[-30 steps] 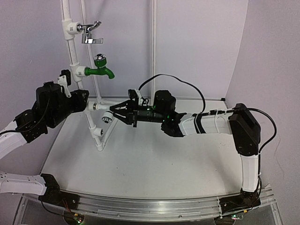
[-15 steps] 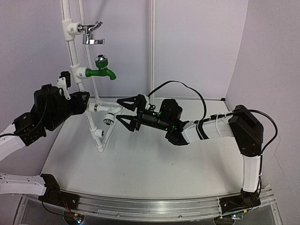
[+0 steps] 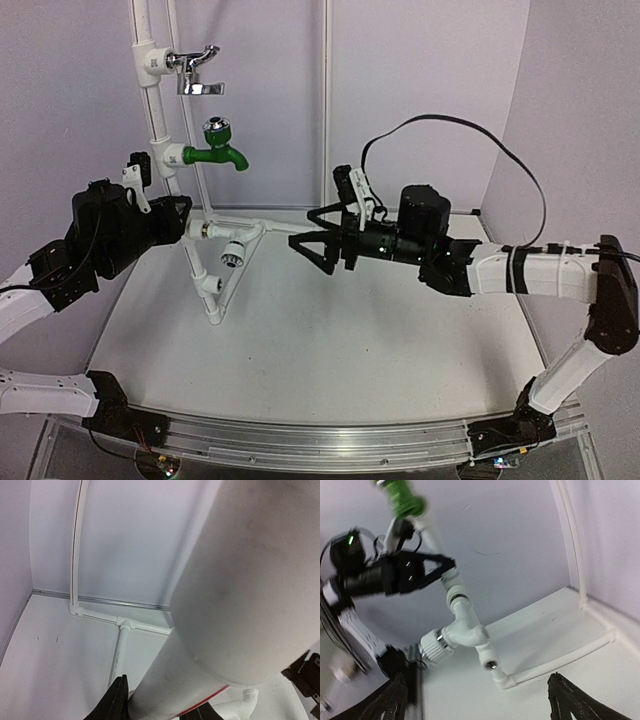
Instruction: Install the water faucets
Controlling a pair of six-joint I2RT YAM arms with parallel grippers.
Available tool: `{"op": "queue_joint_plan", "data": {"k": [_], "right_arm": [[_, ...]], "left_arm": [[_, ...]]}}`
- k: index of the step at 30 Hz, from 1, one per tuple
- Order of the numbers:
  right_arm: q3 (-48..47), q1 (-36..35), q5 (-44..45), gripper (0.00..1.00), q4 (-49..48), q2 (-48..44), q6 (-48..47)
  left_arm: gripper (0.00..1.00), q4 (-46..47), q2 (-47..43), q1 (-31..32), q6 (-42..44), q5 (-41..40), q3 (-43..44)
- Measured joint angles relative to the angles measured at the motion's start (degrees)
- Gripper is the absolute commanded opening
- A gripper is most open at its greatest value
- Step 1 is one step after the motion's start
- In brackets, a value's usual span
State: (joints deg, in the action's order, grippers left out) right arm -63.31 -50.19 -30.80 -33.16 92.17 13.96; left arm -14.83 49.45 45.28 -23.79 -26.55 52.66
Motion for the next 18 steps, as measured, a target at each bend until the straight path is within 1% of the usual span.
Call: {"op": "queue_joint_plan", "data": {"k": [2, 7, 9, 12, 14, 18], "right_arm": [[0.0, -1.1, 0.5, 0.98, 4.2, -3.2, -19.3], [-1.6, -2.4, 0.3, 0.98, 11.6, -5.2, -53.8], [-2.3, -2.6, 0.2, 0.97, 13.9, -4.8, -63.8], [-3.9, -3.2, 0.5, 0.97, 15.2, -3.0, -75.4], [-5.1, -4.2, 1.0, 0.96, 15.2, -1.2, -81.4], [-7.5, -5.9, 1.7, 0.92, 14.5, 2.7, -88.5]], "left_arm": [[0.0, 0.0, 0.0, 0.0, 0.0, 0.0, 0.0], [0.0, 0.0, 0.0, 0.0, 0.0, 0.0, 0.0], [0.0, 0.0, 0.0, 0.0, 0.0, 0.1, 0.0], [0.0, 0.0, 0.0, 0.0, 0.0, 0.1, 0.0], [0.0, 0.0, 0.0, 0.0, 0.0, 0.1, 0.0], [0.0, 0.0, 0.1, 0.0, 0.0, 0.3, 0.0]]}}
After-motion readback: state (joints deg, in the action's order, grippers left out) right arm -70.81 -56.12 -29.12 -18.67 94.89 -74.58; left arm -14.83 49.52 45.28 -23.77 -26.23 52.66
